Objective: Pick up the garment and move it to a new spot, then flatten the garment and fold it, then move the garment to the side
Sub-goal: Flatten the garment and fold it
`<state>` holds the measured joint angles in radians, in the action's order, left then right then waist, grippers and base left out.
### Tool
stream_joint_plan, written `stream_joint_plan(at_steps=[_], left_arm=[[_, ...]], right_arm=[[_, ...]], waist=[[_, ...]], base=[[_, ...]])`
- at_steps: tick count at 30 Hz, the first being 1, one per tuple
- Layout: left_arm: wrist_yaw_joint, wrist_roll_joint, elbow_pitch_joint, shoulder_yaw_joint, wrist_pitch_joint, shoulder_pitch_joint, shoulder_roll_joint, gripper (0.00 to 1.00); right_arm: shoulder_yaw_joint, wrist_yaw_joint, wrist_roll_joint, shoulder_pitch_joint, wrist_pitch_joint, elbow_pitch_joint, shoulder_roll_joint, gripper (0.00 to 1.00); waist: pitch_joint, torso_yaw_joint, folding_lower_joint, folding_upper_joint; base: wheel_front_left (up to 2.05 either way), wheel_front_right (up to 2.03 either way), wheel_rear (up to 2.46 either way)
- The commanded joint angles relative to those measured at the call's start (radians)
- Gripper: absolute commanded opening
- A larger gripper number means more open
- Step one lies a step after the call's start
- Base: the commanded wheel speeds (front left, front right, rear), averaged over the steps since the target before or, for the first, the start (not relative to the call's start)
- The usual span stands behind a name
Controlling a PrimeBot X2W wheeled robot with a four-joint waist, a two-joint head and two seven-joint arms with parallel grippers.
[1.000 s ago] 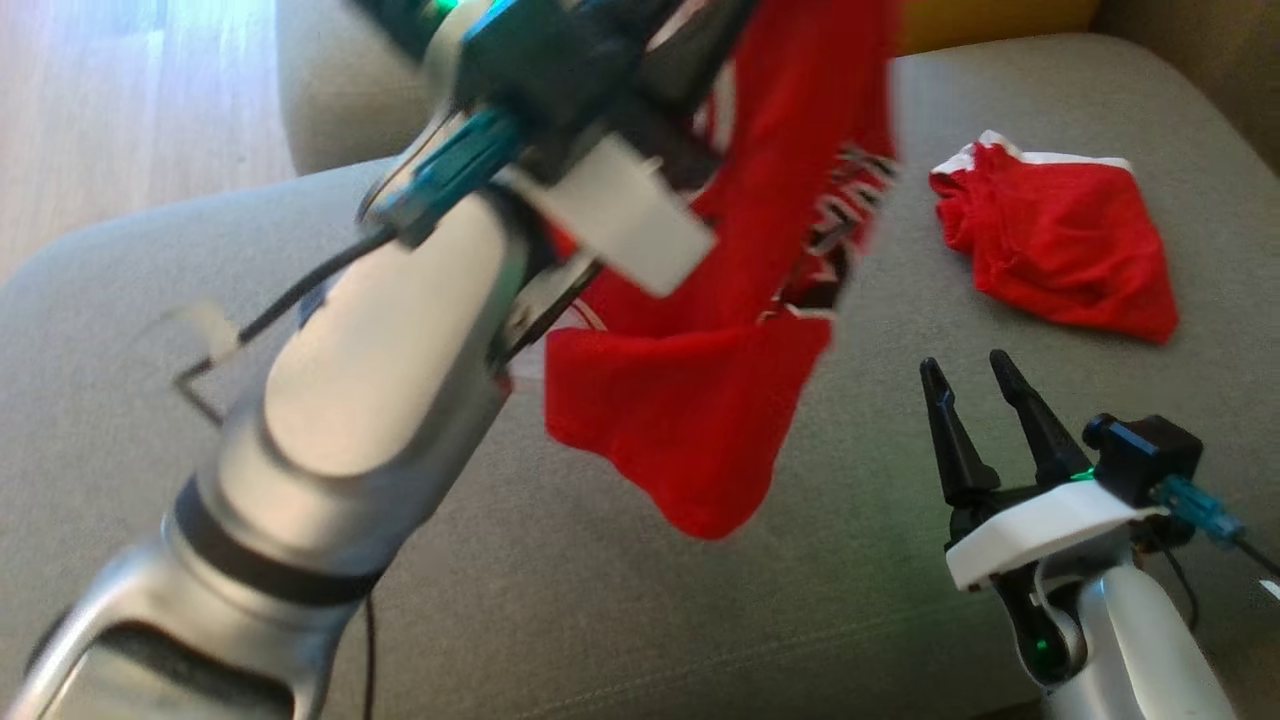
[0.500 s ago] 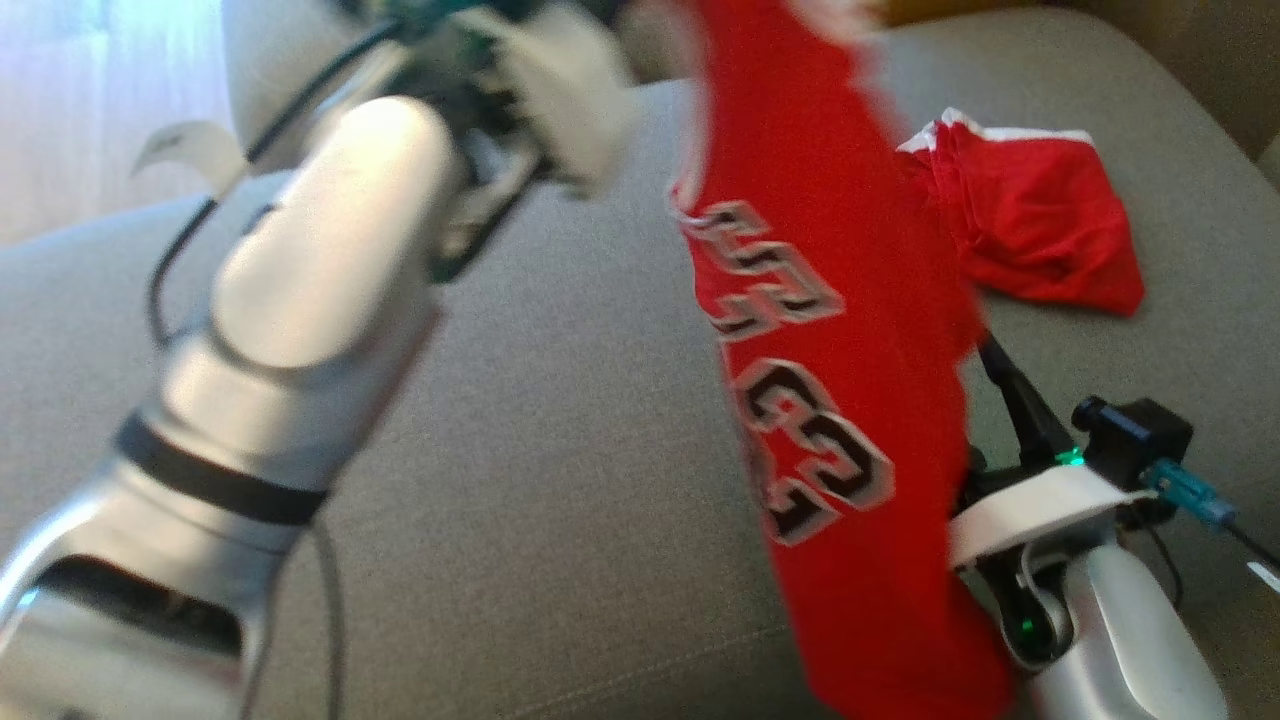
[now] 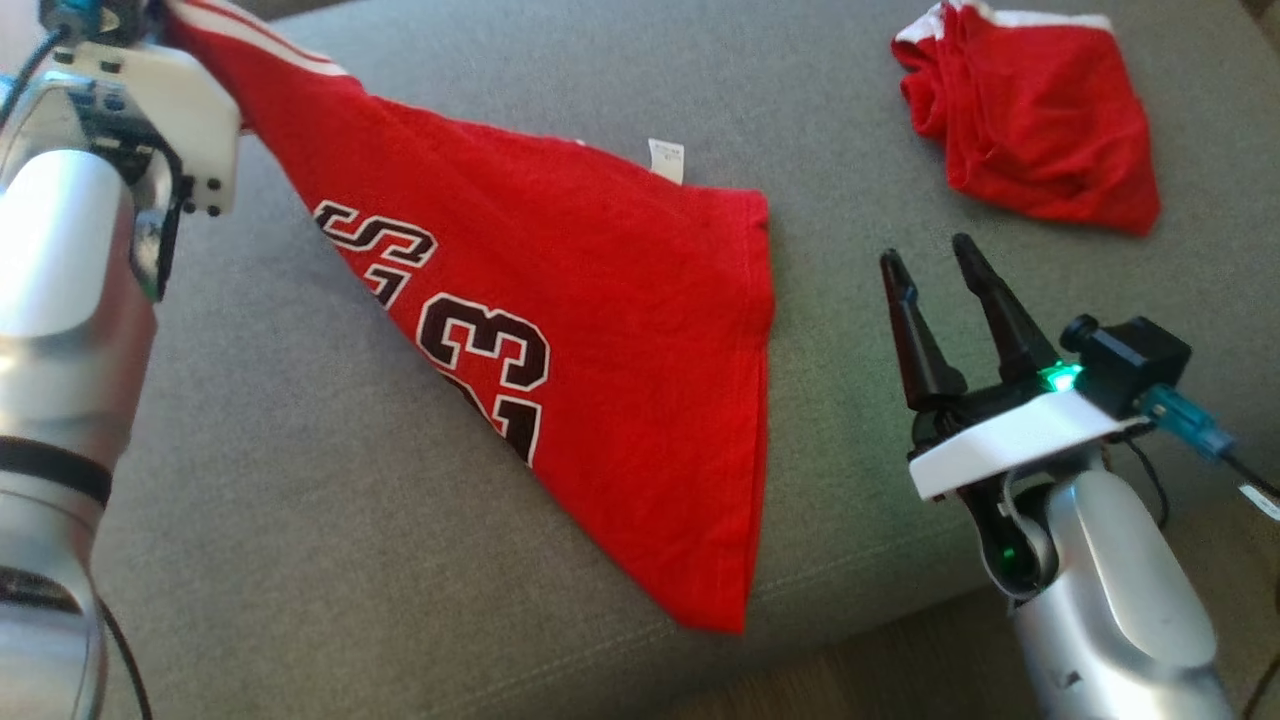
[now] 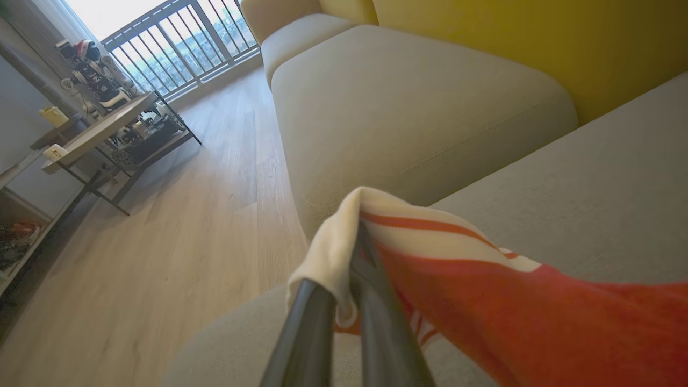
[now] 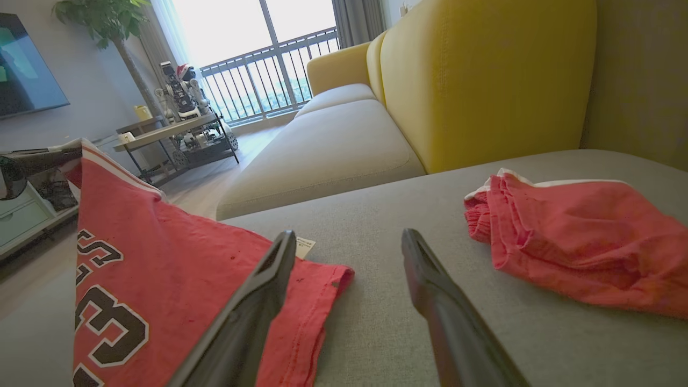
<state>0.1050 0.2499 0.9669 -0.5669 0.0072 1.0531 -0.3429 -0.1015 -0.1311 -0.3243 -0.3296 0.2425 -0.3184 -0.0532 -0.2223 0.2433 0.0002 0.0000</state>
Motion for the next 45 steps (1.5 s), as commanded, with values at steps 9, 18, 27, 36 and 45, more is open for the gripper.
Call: stream_joint_plan(at_steps=[9,18,27,36,45], left_arm=[[0.005,0.041,0.109,0.054,-0.095,0.06,-0.016,1.0],[-0.039,0.116,-0.003,0.107,-0.262,-0.004,0.045,1.0],[-0.008,0.094,-0.463,0.156,-0.269,-0.346,0.057,1.0],[0.044,0.074,-0.806,0.195,-0.269,-0.781,0.087,1.0],[0.041,0.035,-0.904,0.241,-0.269,-0.943,0.166,1.0]], right_arm=[[-0.038,0.0,0.014,-0.055,0.014,0.013,0.003,1.0],[0.023,0.0,0.063,-0.027,-0.009,-0.011,0.003,1.0],[0.115,0.0,0.103,0.061,-0.039,0.025,0.003,1.0],[0.18,0.0,0.096,0.184,-0.033,0.096,0.003,1.0],[0.18,0.0,0.094,0.182,-0.065,0.105,0.003,1.0]], waist=[[-0.008,-0.059,-0.0002,0.0],[0.09,-0.17,-0.0002,0.0],[0.181,-0.286,-0.0002,0.0],[0.237,-0.347,-0.0002,0.0],[0.223,-0.381,-0.0002,0.0]], base=[[0.0,0.0,0.0],[0.0,0.0,0.0],[0.0,0.0,0.0],[0.0,0.0,0.0],[0.0,0.0,0.0]])
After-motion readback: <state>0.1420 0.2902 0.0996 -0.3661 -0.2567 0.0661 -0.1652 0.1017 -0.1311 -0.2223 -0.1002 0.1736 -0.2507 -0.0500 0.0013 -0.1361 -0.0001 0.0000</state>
